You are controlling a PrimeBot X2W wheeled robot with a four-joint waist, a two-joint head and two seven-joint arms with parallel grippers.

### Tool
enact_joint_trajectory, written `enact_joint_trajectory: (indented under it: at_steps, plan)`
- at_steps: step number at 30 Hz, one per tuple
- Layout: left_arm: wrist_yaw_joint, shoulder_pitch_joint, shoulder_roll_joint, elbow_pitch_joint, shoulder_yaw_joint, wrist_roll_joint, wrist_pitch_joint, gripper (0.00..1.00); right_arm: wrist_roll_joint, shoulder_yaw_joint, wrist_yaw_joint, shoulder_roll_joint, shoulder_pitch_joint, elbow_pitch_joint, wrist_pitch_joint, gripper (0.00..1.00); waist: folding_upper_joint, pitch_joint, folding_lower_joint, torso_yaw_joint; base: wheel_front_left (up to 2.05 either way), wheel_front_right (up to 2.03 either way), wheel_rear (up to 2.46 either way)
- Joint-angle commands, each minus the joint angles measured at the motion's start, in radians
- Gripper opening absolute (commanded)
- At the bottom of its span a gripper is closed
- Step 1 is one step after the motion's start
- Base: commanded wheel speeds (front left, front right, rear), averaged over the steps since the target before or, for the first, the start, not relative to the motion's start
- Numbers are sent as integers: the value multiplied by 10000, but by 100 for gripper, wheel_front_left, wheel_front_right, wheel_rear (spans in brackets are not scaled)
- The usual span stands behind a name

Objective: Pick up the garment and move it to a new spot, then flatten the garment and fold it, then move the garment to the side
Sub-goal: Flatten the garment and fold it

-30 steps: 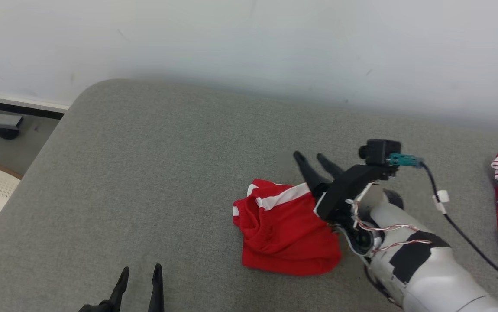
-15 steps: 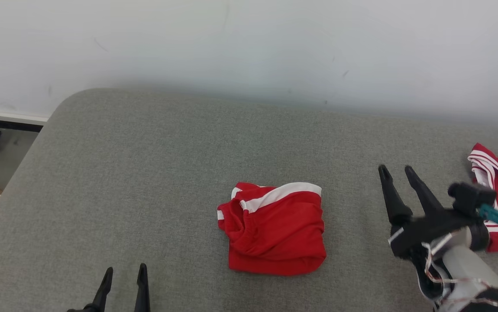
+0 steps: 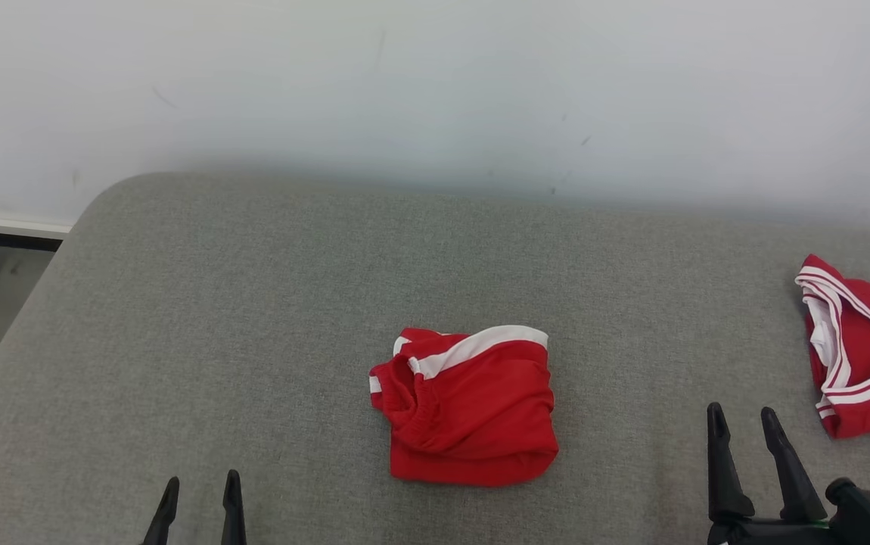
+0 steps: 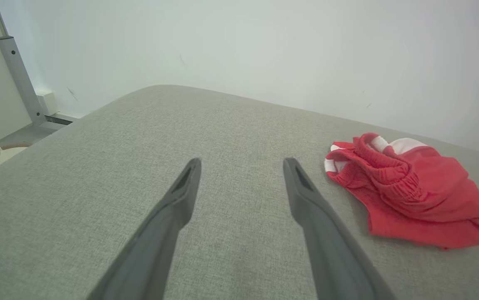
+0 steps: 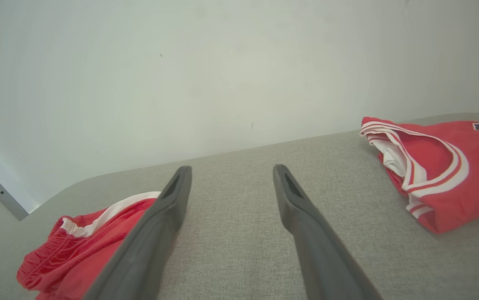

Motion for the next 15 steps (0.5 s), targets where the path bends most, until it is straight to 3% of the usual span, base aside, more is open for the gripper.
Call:
enact_joint_trajectory:
  at_steps: [1,15]
  plan:
    - [-21,93,0,-49,29,80,-35,100,-152,-50,9,93,206,-214,-34,100,0,-10,1,-21,0,0,0]
    - [99,-23,-1,-296,-169,276,-35,100,-813,100,9,446,477,-809,-34,100,0,62,1,24,0,0,0]
